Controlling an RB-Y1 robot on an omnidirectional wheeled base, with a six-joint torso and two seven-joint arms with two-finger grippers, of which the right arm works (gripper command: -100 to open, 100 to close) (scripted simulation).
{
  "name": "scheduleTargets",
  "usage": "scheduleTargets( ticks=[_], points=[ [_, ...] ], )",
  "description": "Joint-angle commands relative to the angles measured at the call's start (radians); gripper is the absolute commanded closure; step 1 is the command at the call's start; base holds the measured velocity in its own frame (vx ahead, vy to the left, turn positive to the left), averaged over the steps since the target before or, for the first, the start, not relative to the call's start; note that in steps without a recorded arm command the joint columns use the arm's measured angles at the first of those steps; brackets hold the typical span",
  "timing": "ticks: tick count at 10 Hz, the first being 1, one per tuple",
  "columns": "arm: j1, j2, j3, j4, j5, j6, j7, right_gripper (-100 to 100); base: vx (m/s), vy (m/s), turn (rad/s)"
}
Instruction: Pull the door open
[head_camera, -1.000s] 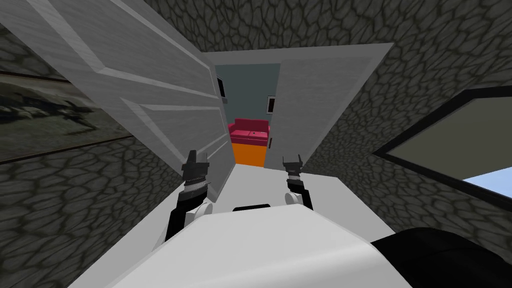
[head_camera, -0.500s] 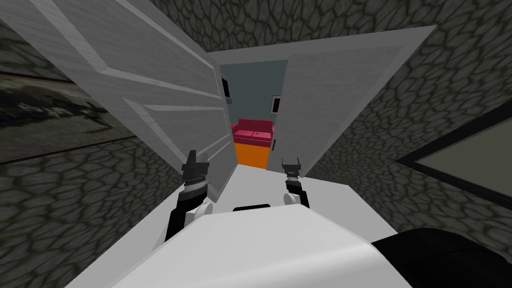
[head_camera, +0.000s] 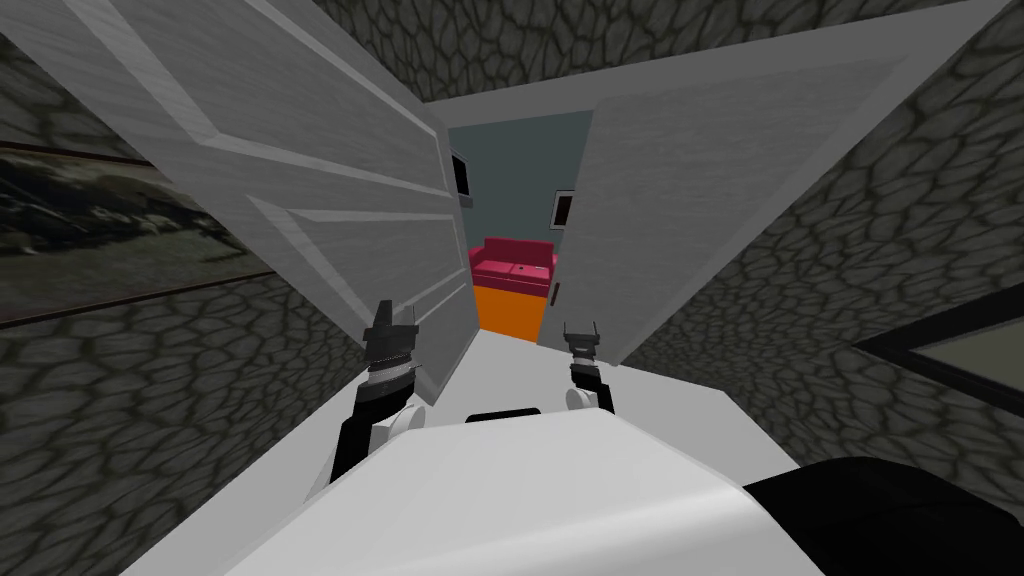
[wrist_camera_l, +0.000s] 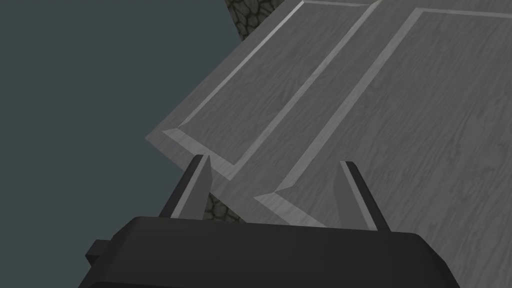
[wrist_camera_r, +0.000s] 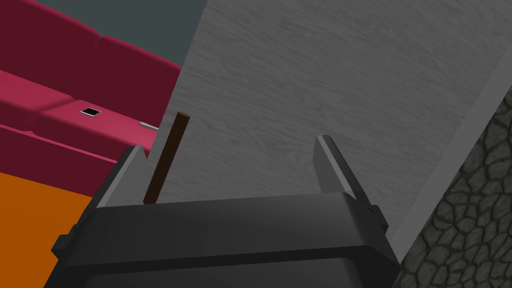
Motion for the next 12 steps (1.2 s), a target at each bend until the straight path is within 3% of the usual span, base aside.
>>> scheduleTargets(
  ticks=[1, 12],
  points=[
    [-0.011, -0.007, 0.005, 0.042, -0.030, -0.021, -0.027, -100, 0.082, -0.051, 0.107],
    [-0.069, -0.046, 0.043, 0.295, -0.229, -0.141, -0.184, -100, 0.088, -0.045, 0.128]
  ],
)
